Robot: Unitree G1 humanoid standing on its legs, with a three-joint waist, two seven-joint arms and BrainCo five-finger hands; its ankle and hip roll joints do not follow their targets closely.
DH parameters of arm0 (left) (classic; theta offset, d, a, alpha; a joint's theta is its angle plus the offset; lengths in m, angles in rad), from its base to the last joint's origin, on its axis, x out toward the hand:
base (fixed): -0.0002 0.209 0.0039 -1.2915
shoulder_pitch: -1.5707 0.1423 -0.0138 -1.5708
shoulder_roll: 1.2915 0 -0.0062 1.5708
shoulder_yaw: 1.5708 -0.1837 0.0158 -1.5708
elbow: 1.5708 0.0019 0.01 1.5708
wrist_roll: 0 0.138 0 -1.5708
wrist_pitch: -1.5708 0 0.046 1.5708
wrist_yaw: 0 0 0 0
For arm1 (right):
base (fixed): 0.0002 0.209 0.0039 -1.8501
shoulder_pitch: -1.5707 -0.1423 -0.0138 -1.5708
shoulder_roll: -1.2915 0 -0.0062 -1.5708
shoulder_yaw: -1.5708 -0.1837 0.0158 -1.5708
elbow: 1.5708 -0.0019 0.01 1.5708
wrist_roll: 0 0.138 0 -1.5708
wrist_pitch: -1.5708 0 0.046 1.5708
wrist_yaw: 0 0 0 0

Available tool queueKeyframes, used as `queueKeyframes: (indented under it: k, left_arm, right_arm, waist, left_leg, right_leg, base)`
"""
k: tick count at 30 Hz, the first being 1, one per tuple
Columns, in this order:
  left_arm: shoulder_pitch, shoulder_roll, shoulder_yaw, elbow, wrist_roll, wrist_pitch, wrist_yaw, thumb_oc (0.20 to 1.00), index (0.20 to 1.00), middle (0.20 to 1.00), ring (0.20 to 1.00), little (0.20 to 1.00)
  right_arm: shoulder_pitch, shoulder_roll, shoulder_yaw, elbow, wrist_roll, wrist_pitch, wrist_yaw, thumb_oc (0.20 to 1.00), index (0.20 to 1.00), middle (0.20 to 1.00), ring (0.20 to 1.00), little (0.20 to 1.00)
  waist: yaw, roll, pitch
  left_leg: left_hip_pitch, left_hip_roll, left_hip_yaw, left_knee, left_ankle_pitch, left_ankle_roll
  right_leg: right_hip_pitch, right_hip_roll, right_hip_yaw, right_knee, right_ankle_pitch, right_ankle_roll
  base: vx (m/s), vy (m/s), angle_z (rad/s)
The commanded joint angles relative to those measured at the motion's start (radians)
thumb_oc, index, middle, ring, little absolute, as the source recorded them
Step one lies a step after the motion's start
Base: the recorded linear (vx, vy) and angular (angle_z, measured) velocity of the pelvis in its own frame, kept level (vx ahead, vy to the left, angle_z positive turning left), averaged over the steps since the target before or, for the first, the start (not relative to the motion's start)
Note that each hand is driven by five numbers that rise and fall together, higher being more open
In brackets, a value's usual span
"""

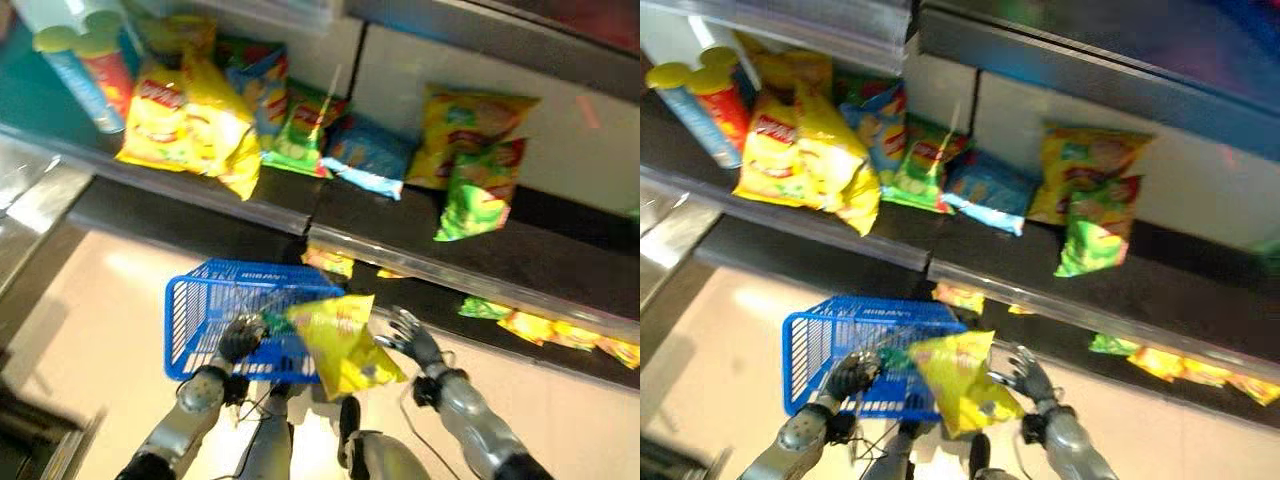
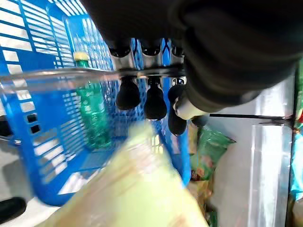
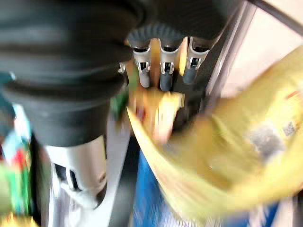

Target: Pick up the snacks into the basket

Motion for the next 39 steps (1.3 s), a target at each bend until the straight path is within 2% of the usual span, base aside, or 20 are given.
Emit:
queueKeyframes:
  k: [1,4,5,6,7,10,14,21,35,39]
  left_arm:
    - [0.036,0.012,0.043,-0.098,0.078,-0.104,-0.031,0.2,0.2,0.2,0.2,0.2]
    - [0.081,-0.004,0.089,-0.009,0.099,-0.11,-0.043,0.2,0.2,0.2,0.2,0.2]
    - [0.082,-0.004,0.089,-0.009,0.099,-0.11,-0.043,0.2,0.2,0.2,0.2,0.2]
    - [0.111,-0.012,0.116,0.008,0.107,-0.108,-0.05,0.2,0.2,0.2,0.2,0.2]
    - [0.112,-0.013,0.116,0.008,0.107,-0.108,-0.05,0.2,0.2,0.2,0.2,0.2]
    - [0.165,-0.041,0.15,0.06,0.119,-0.1,-0.061,0.2,0.2,0.2,0.2,0.2]
    - [0.184,-0.057,0.152,0.09,0.138,-0.096,-0.067,0.2,0.2,0.2,0.2,0.2]
    - [0.2,-0.076,0.128,0.086,0.169,-0.097,-0.065,0.2,0.2,0.2,0.2,0.2]
    - [0.189,-0.101,0.129,0.117,0.173,-0.099,-0.05,0.2,0.2,0.2,0.2,0.2]
    - [0.198,-0.097,0.138,0.09,0.172,-0.099,-0.05,0.2,0.2,0.2,0.2,0.2]
  right_arm:
    - [0.007,-0.014,0.002,-0.014,-0.059,-0.035,0.068,1.0,1.0,1.0,1.0,1.0]
    - [0.096,-0.019,-0.052,0.043,-0.112,-0.041,0.083,1.0,1.0,1.0,1.0,1.0]
    - [0.097,-0.019,-0.052,0.043,-0.112,-0.04,0.083,1.0,1.0,1.0,1.0,1.0]
    - [0.135,-0.013,-0.085,0.085,-0.126,-0.038,0.081,1.0,1.0,1.0,1.0,1.0]
    - [0.135,-0.013,-0.085,0.085,-0.126,-0.038,0.081,1.0,1.0,1.0,1.0,1.0]
    - [0.194,0.015,-0.14,0.173,-0.133,-0.031,0.077,1.0,1.0,1.0,1.0,1.0]
    - [0.198,0.036,-0.156,0.171,-0.11,-0.033,0.067,1.0,1.0,1.0,1.0,1.0]
    - [0.201,0.044,-0.13,0.068,-0.092,-0.041,0.076,1.0,1.0,1.0,1.0,1.0]
    - [0.173,0.067,-0.103,0.065,-0.099,-0.043,0.056,1.0,1.0,1.0,1.0,1.0]
    - [0.158,0.049,-0.114,-0.009,-0.107,-0.046,0.052,1.0,1.0,1.0,1.0,1.0]
  waist:
    - [-0.005,0.02,-0.128]
    - [-0.034,0.026,-0.181]
    - [-0.034,0.027,-0.181]
    - [-0.042,0.032,-0.211]
    - [-0.042,0.032,-0.21]
    - [-0.053,0.04,-0.264]
    - [-0.06,0.045,-0.302]
    - [-0.058,0.039,-0.315]
    - [-0.048,0.03,-0.349]
    - [-0.043,0.031,-0.355]
  left_leg:
    - [0.033,-0.037,0.02,0.096,-0.194,0.017]
    - [0.082,-0.043,0.028,0.068,-0.193,0.016]
    - [0.084,-0.043,0.028,0.066,-0.193,0.016]
    - [0.108,-0.044,0.034,0.051,-0.196,0.016]
    - [0.109,-0.043,0.034,0.049,-0.195,0.016]
    - [0.151,-0.038,0.037,0.017,-0.192,0.013]
    - [0.181,-0.035,0.043,-0.005,-0.191,0.013]
    - [0.188,-0.029,0.035,-0.018,-0.184,0.01]
    - [0.201,-0.014,0.028,-0.048,-0.167,-0.003]
    - [0.205,-0.011,0.03,-0.042,-0.17,-0.005]
  right_leg:
    - [-0.007,-0.063,0.054,-0.13,0.124,0.123]
    - [0.027,-0.068,0.059,-0.143,0.126,0.124]
    - [0.029,-0.068,0.058,-0.144,0.126,0.124]
    - [0.044,-0.068,0.058,-0.156,0.123,0.122]
    - [0.045,-0.068,0.058,-0.156,0.123,0.122]
    - [0.081,-0.071,0.054,-0.18,0.122,0.119]
    - [0.099,-0.072,0.054,-0.191,0.118,0.117]
    - [0.108,-0.065,0.048,-0.203,0.117,0.107]
    - [0.142,-0.061,0.036,-0.247,0.118,0.099]
    - [0.146,-0.059,0.04,-0.247,0.114,0.095]
  base:
    - [0.08,0.055,-0.32]
    - [0.08,0.041,-0.05]
    - [0.1,0.017,0.04]
    - [0.07,0.016,0.01]
    - [0.1,0.014,-0.01]
    - [0.09,-0.009,-0.01]
    - [0.07,-0.007,-0.05]
    - [0.01,-0.007,-0.01]
    - [0.0,-0.012,0.03]
    - [0.0,0.0,0.0]
